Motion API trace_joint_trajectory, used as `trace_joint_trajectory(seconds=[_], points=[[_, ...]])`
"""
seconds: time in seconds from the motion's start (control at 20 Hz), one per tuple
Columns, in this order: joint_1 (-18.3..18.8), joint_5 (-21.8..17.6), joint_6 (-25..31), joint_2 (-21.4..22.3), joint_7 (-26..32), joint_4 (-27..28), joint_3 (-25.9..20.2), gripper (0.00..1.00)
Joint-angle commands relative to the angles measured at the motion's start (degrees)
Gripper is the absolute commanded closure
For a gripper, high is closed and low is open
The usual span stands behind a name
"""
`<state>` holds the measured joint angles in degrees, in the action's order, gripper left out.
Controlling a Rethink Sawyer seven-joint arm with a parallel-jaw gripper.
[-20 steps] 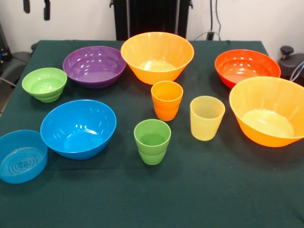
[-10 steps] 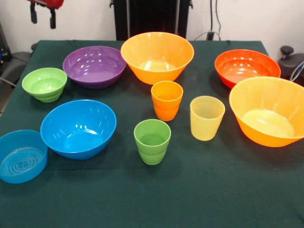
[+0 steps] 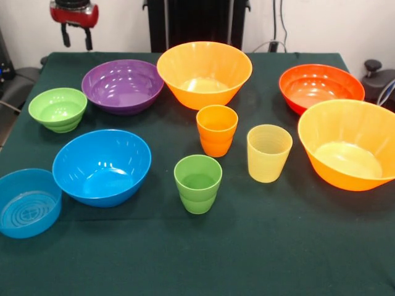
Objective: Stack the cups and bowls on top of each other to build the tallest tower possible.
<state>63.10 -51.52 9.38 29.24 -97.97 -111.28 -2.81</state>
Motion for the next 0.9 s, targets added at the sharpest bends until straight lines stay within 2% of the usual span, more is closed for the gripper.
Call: trace_joint_trajectory(seconds=[0.05, 0.3, 0.5, 0.65, 0.9], points=[[-2.86, -7.05, -7.82, -10.15, -0.43, 8.79, -4.68, 0.00], [-4.54, -8.48, -11.33, -13.06, -2.32, 11.57, -2.32, 0.00], [-2.40, -9.48, -10.94, -14.45, -0.56, 13.19, -4.59, 0.00], [-0.52, -8.19, -4.33, -12.32, 2.93, 11.93, -7.85, 0.00], [-0.71, -4.55, 3.26, -6.52, 6.16, 8.50, -9.50, 0.00]])
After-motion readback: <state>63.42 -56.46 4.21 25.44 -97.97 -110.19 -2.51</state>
